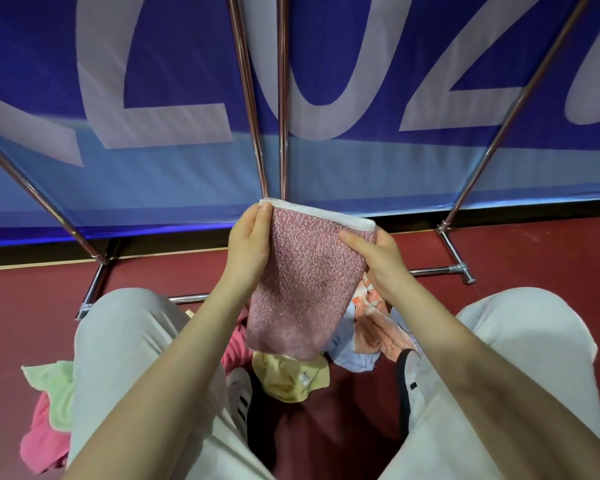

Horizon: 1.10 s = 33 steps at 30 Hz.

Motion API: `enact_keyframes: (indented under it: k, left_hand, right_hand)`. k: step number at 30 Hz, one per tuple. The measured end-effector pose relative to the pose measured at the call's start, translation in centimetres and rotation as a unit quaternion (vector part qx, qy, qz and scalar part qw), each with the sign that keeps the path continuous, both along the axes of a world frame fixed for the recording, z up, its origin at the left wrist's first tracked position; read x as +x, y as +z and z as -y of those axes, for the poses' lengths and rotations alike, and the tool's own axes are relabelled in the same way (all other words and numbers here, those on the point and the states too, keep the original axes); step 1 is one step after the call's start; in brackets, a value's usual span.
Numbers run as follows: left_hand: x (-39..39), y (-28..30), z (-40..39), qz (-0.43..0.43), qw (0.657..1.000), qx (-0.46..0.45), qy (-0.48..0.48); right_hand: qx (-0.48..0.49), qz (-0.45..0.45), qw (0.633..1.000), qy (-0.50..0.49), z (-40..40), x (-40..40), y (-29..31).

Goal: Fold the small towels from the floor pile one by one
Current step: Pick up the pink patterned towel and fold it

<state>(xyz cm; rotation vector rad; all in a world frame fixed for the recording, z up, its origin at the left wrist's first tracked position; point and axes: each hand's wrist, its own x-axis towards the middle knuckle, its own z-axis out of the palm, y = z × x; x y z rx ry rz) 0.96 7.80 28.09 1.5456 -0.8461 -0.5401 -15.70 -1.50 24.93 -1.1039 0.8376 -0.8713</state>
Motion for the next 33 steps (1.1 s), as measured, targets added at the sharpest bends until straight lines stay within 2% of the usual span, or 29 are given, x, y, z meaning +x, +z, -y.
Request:
enact_keyframes:
  k: [3, 7, 10, 15, 20, 24, 29, 33]
  left_hand:
    - [0.2, -0.6, 0.3, 0.051, 0.998, 0.001, 0.021]
    - [-0.8, -1.4, 0.6, 0.032, 0.999, -0.014, 0.035]
    - [-1.9, -2.3, 0.8, -0.019, 0.998, 0.005, 0.067]
    - [-3.7, -3.5, 1.4, -0.104, 0.986, 0.086, 0.096]
    - [-5.4, -3.8, 1.9, -0.254, 0.955, 0.112, 0.104]
    - [-6.4, -3.6, 2.4, -0.307, 0.944, 0.082, 0.083]
    - [-7.5, -3.0, 2.7, -0.191, 0.979, 0.036, 0.056]
    - [-7.8, -2.4, 2.9, -0.163, 0.986, 0.014, 0.040]
  right_hand:
    - [-0.050, -0.016, 0.998, -0.028, -0.1, -0.2, 0.8]
    - [-0.141, -0.092, 0.983, -0.074, -0.2, -0.6, 1.2]
    - [-0.170, -0.139, 0.971, -0.097, -0.8, -0.3, 0.7]
    - [-0.151, -0.246, 0.945, -0.151, -1.0, 0.9, -1.5]
    - [-0.108, -0.324, 0.923, -0.176, -1.4, 2.1, -1.9]
    - [-0.091, -0.288, 0.937, -0.176, -1.4, 3.1, -1.7]
    - [-0.075, -0.228, 0.956, -0.167, -0.9, 3.7, -1.2]
    - [-0.104, -0.197, 0.960, -0.170, -1.1, 3.5, -0.3]
